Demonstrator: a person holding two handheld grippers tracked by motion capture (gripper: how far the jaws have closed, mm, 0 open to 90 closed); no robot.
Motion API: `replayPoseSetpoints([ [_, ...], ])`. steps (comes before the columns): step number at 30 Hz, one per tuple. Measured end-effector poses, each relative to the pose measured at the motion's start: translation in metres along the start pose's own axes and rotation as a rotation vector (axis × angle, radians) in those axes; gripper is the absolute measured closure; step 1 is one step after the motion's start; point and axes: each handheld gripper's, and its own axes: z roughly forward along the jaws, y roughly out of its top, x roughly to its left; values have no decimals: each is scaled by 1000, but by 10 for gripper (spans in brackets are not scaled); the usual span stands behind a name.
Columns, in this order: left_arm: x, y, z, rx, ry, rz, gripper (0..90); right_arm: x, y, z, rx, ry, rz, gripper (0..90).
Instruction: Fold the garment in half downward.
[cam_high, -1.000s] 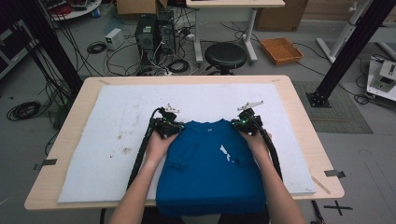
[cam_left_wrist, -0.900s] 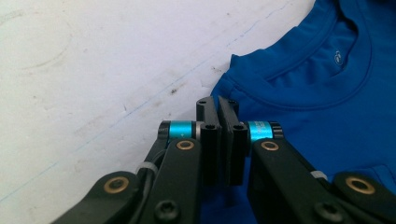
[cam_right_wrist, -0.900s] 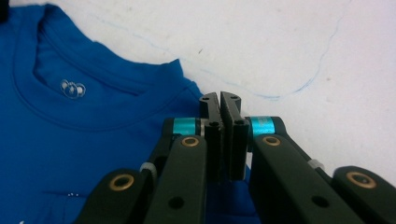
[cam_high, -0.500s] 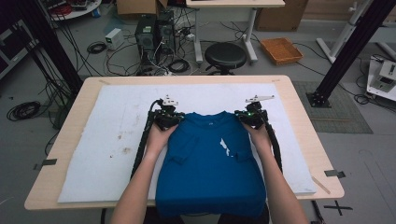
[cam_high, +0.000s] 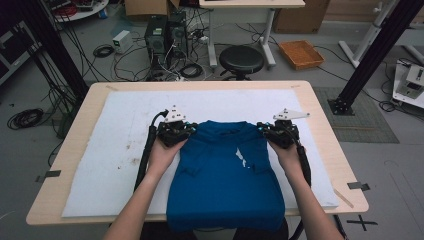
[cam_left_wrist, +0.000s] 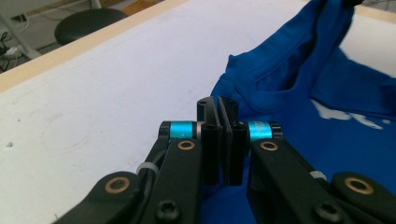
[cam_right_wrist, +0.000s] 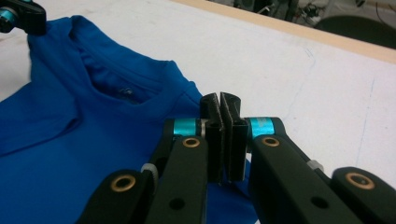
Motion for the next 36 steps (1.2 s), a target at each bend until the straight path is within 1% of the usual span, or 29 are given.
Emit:
replayPoseSetpoints([
  [3, -10, -5, -10, 1, -13, 5, 878, 8, -5, -11, -16, 22, 15, 889],
  [6, -22, -10, -20, 3, -23, 33, 877, 17, -11, -22, -29, 32, 12, 889],
  [11, -37, -19, -34, -5, -36, 39, 877, 30, -20, -39, -38, 50, 2, 888],
  [12, -37, -19, -34, -5, -36, 39, 877, 32, -22, -42, -38, 50, 2, 888],
  [14, -45, -25, -40, -6, -45, 44, 877, 36, -27, -48, -38, 54, 1, 888],
  [17, -53, -30, -45, -5, -49, 57, 877, 41, -34, -55, -36, 54, -2, 888],
  [21, -61, -37, -49, -4, -54, 63, 877, 47, -44, -63, -31, 61, -5, 887],
  [26, -74, -46, -54, -1, -64, 88, 877, 54, -55, -72, -17, 65, -8, 886],
  [27, -74, -46, -54, -1, -64, 88, 877, 54, -55, -72, -17, 65, -8, 886],
  [28, -78, -49, -56, 3, -73, 96, 878, 57, -60, -75, -10, 73, 4, 886],
  [30, -82, -54, -57, 9, -82, 104, 877, 59, -67, -78, -5, 76, 2, 886],
  [32, -86, -58, -58, 21, -93, 112, 877, 62, -73, -80, 9, 72, -6, 886],
  [34, -91, -64, -59, 29, -104, 123, 877, 65, -79, -83, 23, 78, -5, 886],
  [35, -91, -64, -59, 29, -104, 123, 877, 65, -79, -83, 23, 78, -5, 886],
  [36, -96, -69, -60, 42, -112, 135, 877, 68, -85, -85, 33, 80, -4, 885],
])
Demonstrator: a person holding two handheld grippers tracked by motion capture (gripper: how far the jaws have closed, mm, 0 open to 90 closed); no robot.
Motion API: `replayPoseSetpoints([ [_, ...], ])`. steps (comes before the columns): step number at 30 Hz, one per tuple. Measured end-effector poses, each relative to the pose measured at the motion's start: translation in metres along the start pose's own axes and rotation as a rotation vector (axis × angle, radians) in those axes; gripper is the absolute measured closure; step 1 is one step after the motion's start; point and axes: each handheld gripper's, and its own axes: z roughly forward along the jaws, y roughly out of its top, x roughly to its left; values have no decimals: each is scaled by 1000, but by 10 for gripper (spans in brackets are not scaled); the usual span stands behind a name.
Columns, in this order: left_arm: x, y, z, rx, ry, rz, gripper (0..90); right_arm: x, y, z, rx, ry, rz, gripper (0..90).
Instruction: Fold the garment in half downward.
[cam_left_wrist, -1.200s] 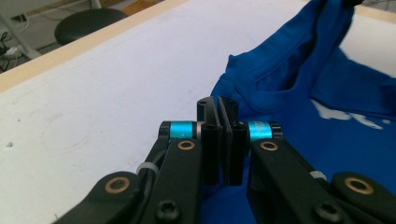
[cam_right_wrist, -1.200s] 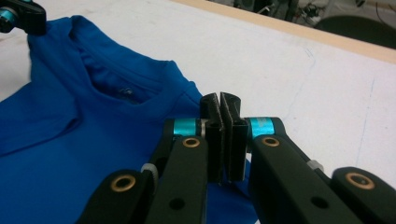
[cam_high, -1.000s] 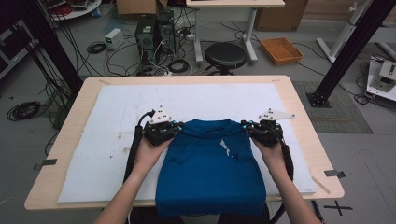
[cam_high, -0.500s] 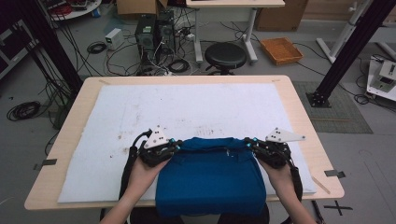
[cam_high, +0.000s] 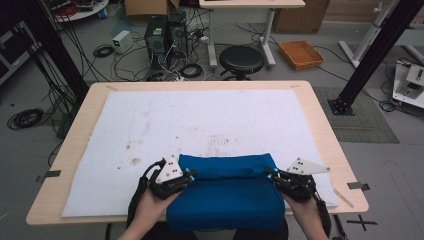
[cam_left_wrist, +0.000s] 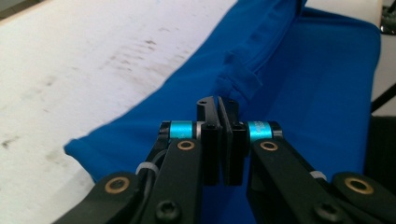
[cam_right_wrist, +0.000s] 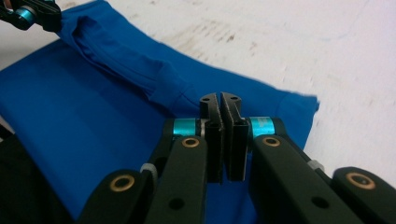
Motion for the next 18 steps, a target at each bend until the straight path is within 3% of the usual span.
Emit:
replayPoseSetpoints([
  [14, -28, -24, -5, 69, -38, 51, 870, 23, -29, -9, 91, 9, -34, 866],
  [18, -32, -29, -8, 86, -39, 50, 769, 27, -35, -14, 102, 15, -43, 836],
])
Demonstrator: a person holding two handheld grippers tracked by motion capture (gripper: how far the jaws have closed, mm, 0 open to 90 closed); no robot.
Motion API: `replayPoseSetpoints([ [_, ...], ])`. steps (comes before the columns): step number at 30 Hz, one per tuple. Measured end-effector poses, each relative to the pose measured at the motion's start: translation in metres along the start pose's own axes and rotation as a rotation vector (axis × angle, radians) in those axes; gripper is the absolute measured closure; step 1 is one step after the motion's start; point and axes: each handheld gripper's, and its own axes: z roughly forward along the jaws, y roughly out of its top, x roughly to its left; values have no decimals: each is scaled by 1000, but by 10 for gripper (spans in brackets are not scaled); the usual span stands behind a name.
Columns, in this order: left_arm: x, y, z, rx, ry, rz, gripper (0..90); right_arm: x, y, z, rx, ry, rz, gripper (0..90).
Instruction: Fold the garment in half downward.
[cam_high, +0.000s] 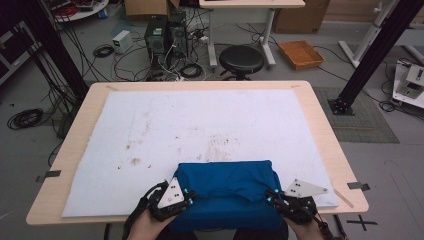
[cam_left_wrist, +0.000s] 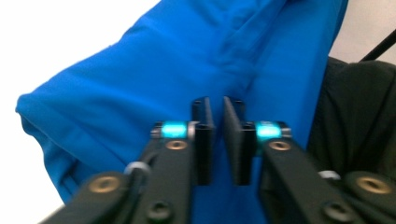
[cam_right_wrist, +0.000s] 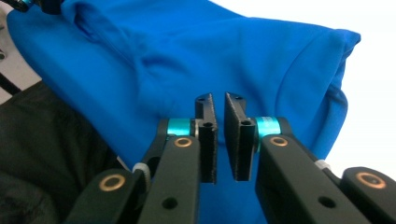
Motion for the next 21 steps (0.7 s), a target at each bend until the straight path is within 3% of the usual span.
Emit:
replayPoseSetpoints([
  [4, 2, 2, -6, -18, 13, -10, 686, -5, 2, -8, -28, -23, 14, 795],
  [6, 9, 7, -9, -49, 49, -46, 667, -13, 8, -10, -54, -49, 35, 750],
  [11, 45, 22, -6, -129, 153, -166, 566, -39, 29, -2, -121, -114, 111, 654],
  [13, 59, 27, 0, -126, 189, -201, 556, -50, 37, 7, -131, -145, 131, 638],
  [15, 72, 28, 6, -122, 202, -242, 555, -60, 44, 18, -137, -153, 182, 614],
  [16, 72, 28, 6, -122, 202, -242, 556, -65, 46, 24, -132, -162, 184, 611],
  [17, 80, 27, 13, -90, 210, -278, 556, -68, 47, 30, -124, -165, 201, 609],
  [21, 87, 16, 23, -33, 218, -321, 557, -79, 45, 48, -71, -143, 254, 606],
])
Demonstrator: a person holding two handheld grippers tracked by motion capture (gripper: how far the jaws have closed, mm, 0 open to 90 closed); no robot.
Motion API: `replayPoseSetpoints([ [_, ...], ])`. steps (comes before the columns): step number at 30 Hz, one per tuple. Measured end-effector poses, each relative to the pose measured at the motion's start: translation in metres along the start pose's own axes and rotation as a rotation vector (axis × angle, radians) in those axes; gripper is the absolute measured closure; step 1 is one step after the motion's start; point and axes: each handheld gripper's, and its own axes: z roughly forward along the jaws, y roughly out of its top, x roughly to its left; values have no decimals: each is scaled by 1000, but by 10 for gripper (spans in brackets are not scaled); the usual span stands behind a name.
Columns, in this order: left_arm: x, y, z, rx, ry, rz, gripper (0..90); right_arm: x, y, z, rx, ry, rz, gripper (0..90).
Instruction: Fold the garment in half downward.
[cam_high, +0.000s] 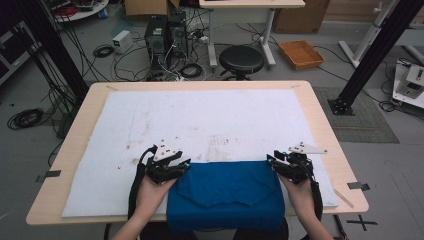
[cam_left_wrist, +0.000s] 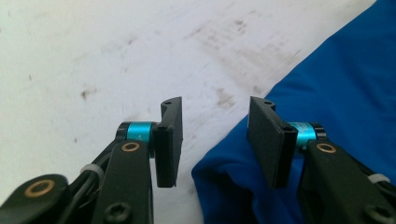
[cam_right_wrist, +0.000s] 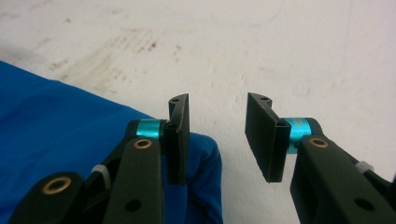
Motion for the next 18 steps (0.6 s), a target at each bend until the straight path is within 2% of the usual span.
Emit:
replayPoseSetpoints([
  [3, 4, -8, 4, 45, 7, -27, 558, -3, -4, 9, 50, 3, 0, 637],
  [6, 6, -11, 4, 47, 7, -45, 558, -6, -9, 12, 83, -5, -9, 645],
  [10, 6, -9, 0, 8, 5, -50, 557, -8, -10, 7, 56, 6, 14, 628],
  [12, 7, -9, -1, 4, 0, -52, 554, -8, -8, 3, 31, 10, 21, 618],
  [14, 8, -9, 0, 7, -2, -64, 552, -8, -7, 3, 29, 18, 20, 617],
  [16, 9, -10, 3, 40, -10, -76, 552, -8, -8, 10, 66, 37, 28, 618],
  [18, 9, -11, 4, 58, -30, -78, 579, -8, -11, 15, 99, 54, 26, 670],
])
